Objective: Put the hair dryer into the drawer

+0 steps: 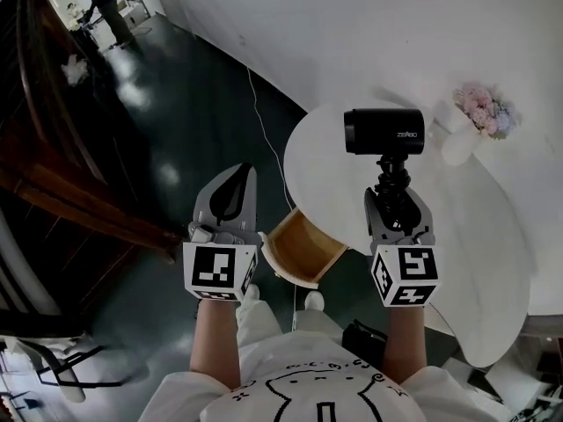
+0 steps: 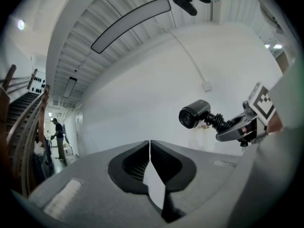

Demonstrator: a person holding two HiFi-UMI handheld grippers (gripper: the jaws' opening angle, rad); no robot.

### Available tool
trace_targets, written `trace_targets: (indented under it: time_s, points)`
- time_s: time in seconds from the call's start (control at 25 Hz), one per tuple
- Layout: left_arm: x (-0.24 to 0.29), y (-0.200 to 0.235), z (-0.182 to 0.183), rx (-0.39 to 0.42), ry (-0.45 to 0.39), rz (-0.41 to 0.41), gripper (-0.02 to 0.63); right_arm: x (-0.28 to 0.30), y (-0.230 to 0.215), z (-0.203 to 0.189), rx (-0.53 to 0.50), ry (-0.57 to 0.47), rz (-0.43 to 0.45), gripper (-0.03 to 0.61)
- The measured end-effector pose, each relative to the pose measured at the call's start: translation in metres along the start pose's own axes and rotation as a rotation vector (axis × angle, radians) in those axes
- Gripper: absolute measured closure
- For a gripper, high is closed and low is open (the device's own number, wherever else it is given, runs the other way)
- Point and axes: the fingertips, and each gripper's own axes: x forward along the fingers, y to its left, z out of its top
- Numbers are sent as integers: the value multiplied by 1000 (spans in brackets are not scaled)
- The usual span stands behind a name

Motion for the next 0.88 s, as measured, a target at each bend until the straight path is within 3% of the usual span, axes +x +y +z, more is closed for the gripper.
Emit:
trace_targets:
  time_s: [0.36,0.88]
  points:
    - [53,-2,-19,-20,-28,-243,594,3,5,-17,63,51,-197,373]
    - [50,8,-60,-76,-29,-573,594,-24,85,-51,148,143,-449,373]
